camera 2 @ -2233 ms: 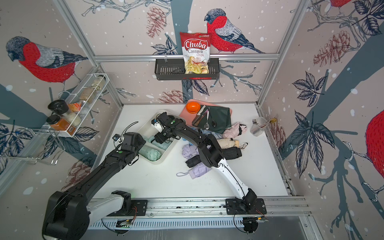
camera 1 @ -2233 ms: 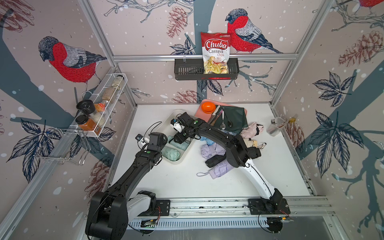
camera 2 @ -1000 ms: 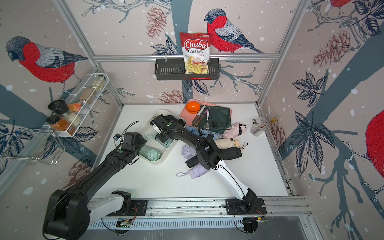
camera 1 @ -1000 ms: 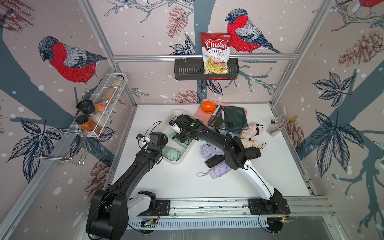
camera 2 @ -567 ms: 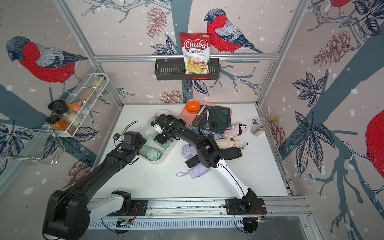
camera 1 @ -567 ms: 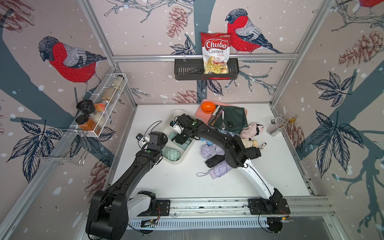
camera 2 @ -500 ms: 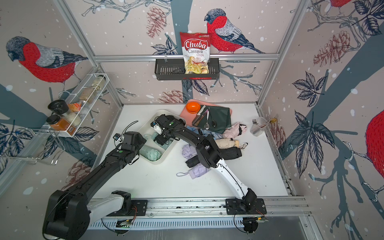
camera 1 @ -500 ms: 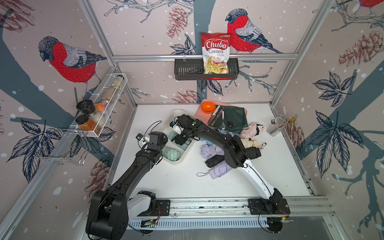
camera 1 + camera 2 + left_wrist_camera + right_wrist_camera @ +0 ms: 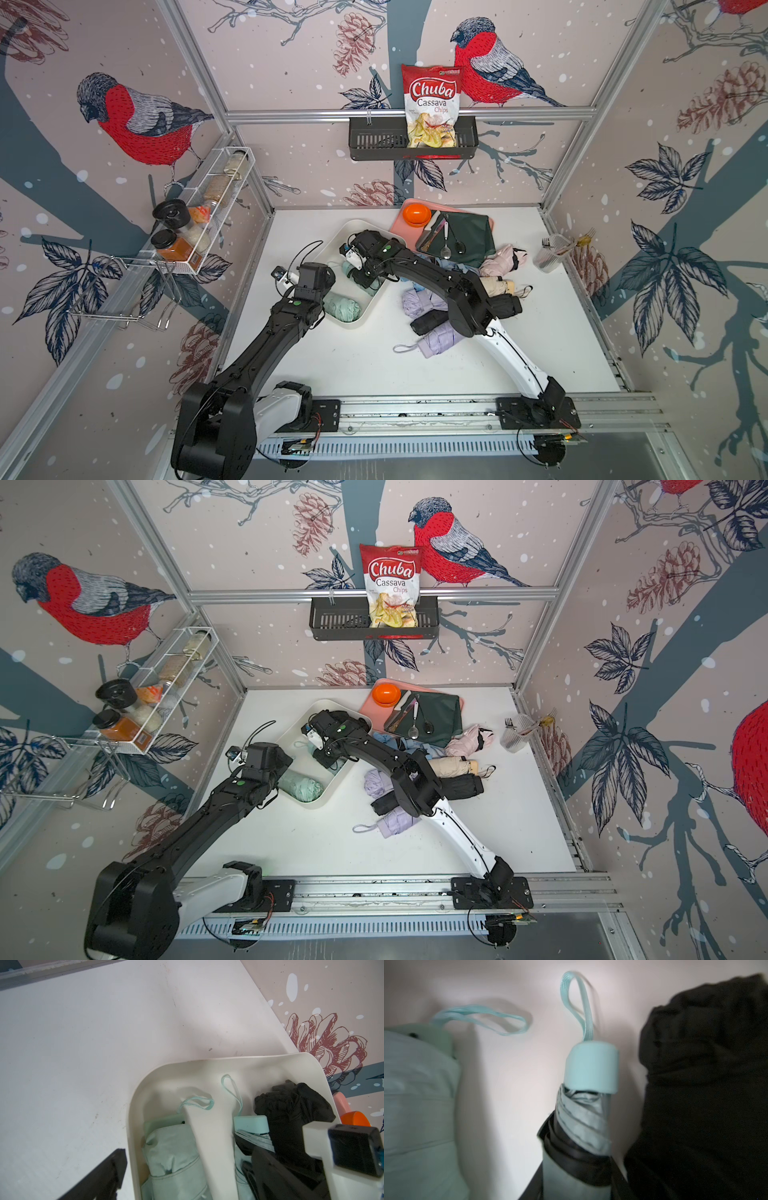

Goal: Put the umbrella into the storage box
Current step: Adjust the umbrella in the storage box.

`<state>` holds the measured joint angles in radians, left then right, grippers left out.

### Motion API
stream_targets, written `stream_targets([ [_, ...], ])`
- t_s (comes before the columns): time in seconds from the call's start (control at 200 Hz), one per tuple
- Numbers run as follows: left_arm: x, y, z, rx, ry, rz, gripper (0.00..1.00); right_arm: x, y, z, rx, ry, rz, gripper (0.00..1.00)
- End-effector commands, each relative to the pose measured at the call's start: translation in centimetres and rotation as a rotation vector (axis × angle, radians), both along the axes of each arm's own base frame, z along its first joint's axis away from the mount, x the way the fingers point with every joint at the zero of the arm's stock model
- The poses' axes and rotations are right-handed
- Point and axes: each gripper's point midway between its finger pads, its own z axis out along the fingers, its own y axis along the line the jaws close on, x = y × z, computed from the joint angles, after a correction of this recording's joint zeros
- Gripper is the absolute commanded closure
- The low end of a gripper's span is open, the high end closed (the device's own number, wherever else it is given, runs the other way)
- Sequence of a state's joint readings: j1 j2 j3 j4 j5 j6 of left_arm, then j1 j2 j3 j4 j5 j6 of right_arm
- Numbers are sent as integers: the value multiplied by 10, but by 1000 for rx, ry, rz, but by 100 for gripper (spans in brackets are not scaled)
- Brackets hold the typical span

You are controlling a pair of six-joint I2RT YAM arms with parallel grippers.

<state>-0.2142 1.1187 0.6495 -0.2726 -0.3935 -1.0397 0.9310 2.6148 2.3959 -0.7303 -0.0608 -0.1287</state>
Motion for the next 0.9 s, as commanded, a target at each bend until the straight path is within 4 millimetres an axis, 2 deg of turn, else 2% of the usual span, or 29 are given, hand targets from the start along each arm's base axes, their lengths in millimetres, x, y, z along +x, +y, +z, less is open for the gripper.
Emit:
stream_targets([
  [0.0,2,1,5,6,-14,3,3,28,-17,10,-87,-157,-93,64],
  [0.12,3,1,6,6,-18,0,3,34,-20,9,-95,-177,-107,54],
  [0.325,4,0,7,6,-17,-4,3,38,-18,19,-72,-193,-114,45],
  [0.45,5,1,8,8,-19,-3,3,37,-16,33,-50,-203,-113,43],
  [0.585,5,0,9,7,-21,-4,3,31,-12,47,-26,-200,-98,36],
  [0.896,6,0,11,6,-28,-4,3,24,-7,73,0,-231,-98,34],
])
